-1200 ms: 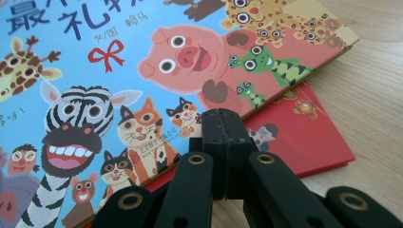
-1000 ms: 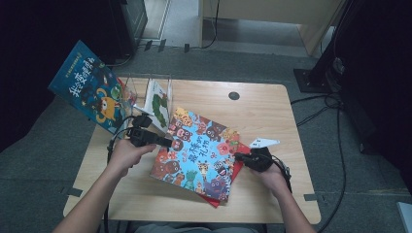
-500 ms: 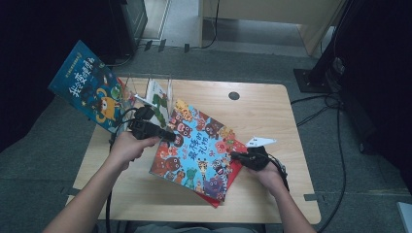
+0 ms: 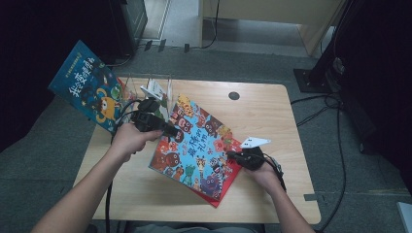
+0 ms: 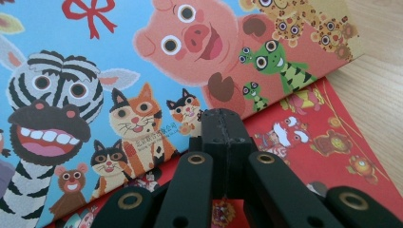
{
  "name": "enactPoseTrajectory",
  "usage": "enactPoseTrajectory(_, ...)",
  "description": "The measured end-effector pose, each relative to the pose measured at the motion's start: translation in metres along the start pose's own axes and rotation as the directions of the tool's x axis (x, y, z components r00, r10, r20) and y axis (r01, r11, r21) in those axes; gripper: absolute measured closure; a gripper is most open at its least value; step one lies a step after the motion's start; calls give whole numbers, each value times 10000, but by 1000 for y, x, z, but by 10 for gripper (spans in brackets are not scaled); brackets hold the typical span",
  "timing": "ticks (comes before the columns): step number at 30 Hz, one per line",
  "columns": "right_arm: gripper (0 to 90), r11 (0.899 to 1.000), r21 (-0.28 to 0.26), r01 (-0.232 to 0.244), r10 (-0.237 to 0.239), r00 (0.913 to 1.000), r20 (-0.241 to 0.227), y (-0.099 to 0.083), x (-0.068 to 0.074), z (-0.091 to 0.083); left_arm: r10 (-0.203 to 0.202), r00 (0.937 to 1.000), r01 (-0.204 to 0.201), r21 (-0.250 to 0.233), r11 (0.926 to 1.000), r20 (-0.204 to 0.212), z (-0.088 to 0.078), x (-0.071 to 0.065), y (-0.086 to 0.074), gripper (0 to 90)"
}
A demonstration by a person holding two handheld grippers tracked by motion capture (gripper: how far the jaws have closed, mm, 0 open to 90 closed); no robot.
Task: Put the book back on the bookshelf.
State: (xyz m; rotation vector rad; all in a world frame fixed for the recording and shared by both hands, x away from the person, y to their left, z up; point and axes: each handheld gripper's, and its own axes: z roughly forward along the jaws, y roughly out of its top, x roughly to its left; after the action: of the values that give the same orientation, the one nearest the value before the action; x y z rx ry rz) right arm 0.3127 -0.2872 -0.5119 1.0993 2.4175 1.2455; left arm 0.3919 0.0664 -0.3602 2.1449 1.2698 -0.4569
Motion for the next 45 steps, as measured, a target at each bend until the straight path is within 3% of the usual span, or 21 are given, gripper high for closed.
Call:
enactPoseTrajectory(7,900,9998,-11,221,-221,9997,32,2,6,5,277,9995,-285,461,9985,180,0,-13,11,712)
enactPoseTrajectory(12,882,9988,6,492,-492,9988,14,3,9,7,183,9990,-207,578,9981,412,-4,-12,12,735)
enactPoseTrajectory(16,823,9974,-29,718,-718,9974,34,4,11,8,130,9976,-177,674,9976,686,-7,-6,13,756)
enactPoseTrajectory(19,684,9969,15,789,-789,9969,-45,5,12,9,38,9974,-96,816,9966,714,-11,-3,16,766)
enactPoseTrajectory(21,677,9967,227,773,-768,9968,-231,8,14,10,-21,9978,-45,999,9950,660,-14,-3,19,773)
enactPoseTrajectory(25,656,9897,410,1370,-1359,9903,-269,10,18,10,-118,9993,76,1184,9929,350,-22,-5,29,790)
enactPoseTrajectory(32,632,9799,676,1876,-1864,9822,-234,11,21,8,302,9993,-261,1647,9860,-227,-32,-22,40,805)
enactPoseTrajectory(38,629,9798,593,1911,-1903,9815,-189,11,21,6,931,9932,-796,1760,9812,-697,-40,-34,43,815)
enactPoseTrajectory(45,774,9777,617,2008,-1984,9792,-423,12,26,11,969,9927,-823,1862,9791,-711,-37,-36,39,812)
